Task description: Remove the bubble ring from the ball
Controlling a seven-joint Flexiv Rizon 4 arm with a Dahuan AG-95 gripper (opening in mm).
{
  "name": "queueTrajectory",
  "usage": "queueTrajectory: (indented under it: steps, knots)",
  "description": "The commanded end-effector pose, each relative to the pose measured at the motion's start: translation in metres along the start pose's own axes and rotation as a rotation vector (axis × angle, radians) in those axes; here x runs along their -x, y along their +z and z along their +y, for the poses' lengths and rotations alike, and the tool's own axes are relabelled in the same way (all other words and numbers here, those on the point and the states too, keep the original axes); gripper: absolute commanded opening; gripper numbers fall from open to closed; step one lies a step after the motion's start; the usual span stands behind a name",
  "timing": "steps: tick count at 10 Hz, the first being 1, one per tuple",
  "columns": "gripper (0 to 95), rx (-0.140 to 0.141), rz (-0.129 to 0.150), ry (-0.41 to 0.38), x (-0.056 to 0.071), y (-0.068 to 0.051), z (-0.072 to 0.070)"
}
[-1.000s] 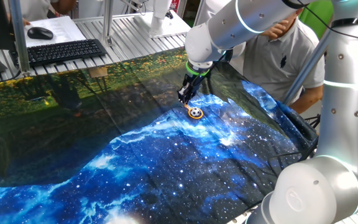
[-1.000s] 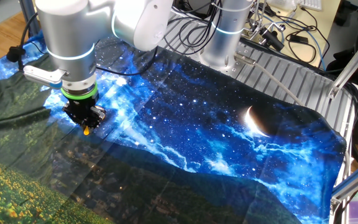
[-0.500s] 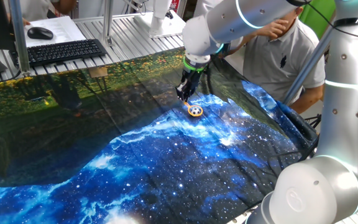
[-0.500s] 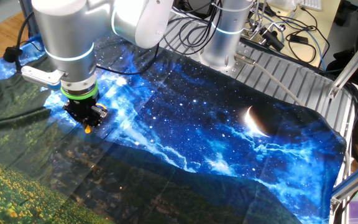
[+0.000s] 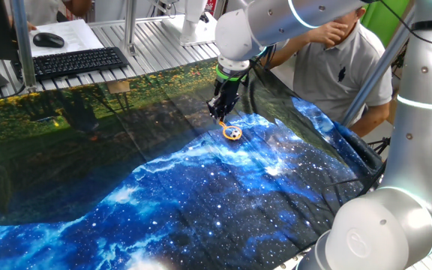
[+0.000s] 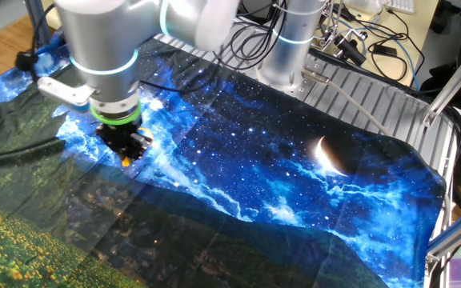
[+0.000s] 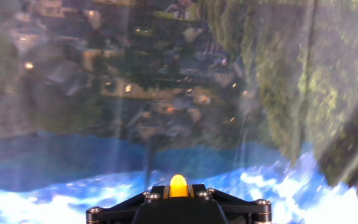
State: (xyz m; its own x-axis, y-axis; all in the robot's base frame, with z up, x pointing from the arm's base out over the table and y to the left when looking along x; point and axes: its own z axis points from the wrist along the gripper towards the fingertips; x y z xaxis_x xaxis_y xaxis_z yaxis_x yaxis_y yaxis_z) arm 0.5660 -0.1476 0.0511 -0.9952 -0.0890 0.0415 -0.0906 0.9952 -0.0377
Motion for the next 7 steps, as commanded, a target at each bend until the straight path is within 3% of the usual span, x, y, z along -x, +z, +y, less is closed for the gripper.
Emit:
queueTrajectory:
  steps: [1, 2, 6, 7]
  knots:
    - [0.0, 0.013, -0.004, 0.075, -0.007, -0.01, 0.019]
    - [19.0, 0.019, -0.005, 0.112, -0.012, -0.013, 0.024]
    - [19.0, 0.013, -0.01, 0.172, -0.025, -0.017, 0.046]
    - [0.0, 0.019, -0.008, 0.173, -0.026, -0.017, 0.048]
